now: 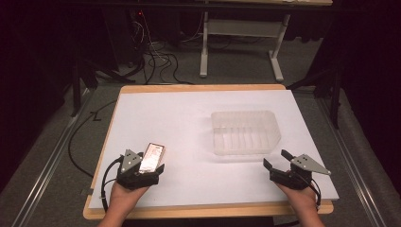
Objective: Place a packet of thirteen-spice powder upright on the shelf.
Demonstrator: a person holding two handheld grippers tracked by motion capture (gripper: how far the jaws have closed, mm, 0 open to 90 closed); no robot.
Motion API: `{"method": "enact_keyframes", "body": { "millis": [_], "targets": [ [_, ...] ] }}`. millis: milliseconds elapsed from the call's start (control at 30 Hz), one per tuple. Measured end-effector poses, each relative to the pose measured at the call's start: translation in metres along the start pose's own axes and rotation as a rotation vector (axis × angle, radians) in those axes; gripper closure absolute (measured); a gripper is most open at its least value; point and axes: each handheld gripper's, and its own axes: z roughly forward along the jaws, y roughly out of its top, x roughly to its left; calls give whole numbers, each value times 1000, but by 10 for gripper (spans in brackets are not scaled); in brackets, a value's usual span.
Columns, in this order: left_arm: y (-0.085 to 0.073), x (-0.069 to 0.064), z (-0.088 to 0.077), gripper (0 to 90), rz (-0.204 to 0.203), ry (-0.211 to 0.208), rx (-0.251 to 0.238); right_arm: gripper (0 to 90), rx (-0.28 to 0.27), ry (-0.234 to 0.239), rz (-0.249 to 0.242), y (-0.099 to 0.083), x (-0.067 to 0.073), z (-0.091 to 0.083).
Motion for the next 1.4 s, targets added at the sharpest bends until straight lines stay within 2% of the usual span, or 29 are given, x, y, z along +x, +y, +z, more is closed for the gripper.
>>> {"method": "enact_keyframes", "body": {
  "millis": [133, 267, 333, 400, 533, 567, 600, 633, 667, 700, 733, 767, 800, 833, 867, 900, 933, 967, 1033, 1067, 1133, 1167, 1200, 1233, 1300, 1367, 1400],
  "targets": [
    [4, 1, -3, 119, -13, -9, -15, 202, 7, 1, -2, 0, 0, 1],
    [9, 8, -5, 127, -15, 6, -24, 203, 2, 1, -13, 1, 0, 0],
    [13, 12, -4, 127, -49, 16, -17, 204, 2, 9, -5, 0, 0, 1],
    [22, 16, -4, 127, -119, 29, -11, 207, 11, 13, 3, 0, 0, 2],
    [29, 16, 1, 135, -130, 65, -9, 210, 16, 13, 14, -1, 0, 2],
    [29, 15, 6, 134, -80, 93, 31, 211, 16, 15, 8, -1, 0, 2],
    [29, 15, 6, 131, -80, 93, 31, 211, 16, 15, 8, -1, 0, 2],
    [28, 14, 10, 123, -63, 105, 61, 211, 12, 25, 7, 0, 0, 1],
    [28, 13, 16, 117, -75, 115, 103, 210, 7, 30, 7, 0, 0, 0],
    [29, 13, 19, 109, -76, 119, 125, 211, 3, 33, 9, 0, 0, -1],
    [29, 13, 19, 106, -76, 119, 125, 212, -2, 34, 9, 1, 0, -2],
    [29, 12, 24, 106, -30, 140, 148, 212, -7, 34, 14, 1, -1, -2],
    [29, 12, 24, 108, -30, 140, 148, 212, -7, 34, 14, 1, -1, -2],
    [28, 12, 26, 108, -16, 151, 164, 212, -9, 38, 20, 1, -2, -3],
    [26, 12, 30, 110, 17, 178, 211, 214, -4, 50, 27, 0, -2, -2],
    [26, 12, 30, 117, 17, 178, 211, 215, -3, 51, 26, 0, -3, -2],
    [25, 12, 32, 127, 45, 198, 236, 218, 0, 53, 34, -1, -3, -2],
    [25, 14, 37, 145, 84, 250, 283, 220, 1, 57, 45, -2, -4, -1],
    [26, 16, 42, 150, 81, 290, 316, 221, 7, 58, 62, -3, -6, 0],
    [26, 16, 42, 151, 81, 290, 316, 221, 11, 60, 68, -4, -7, 0],
    [27, 17, 46, 155, 87, 312, 350, 222, 10, 60, 73, -4, -8, 1],
    [26, 17, 48, 156, 90, 319, 384, 223, 7, 62, 75, -4, -8, 1],
    [25, 17, 52, 159, 64, 331, 440, 224, 0, 69, 76, -4, -9, 0],
    [25, 17, 52, 158, 64, 331, 440, 224, 0, 69, 76, -4, -9, 0],
    [26, 16, 57, 158, 49, 339, 478, 226, -1, 77, 73, -3, -7, 1],
    [26, 15, 60, 158, 54, 348, 510, 227, 0, 79, 64, -3, -4, 1],
    [26, 15, 60, 158, 54, 348, 510, 227, 0, 79, 64, -3, -4, 1]
  ]
}}
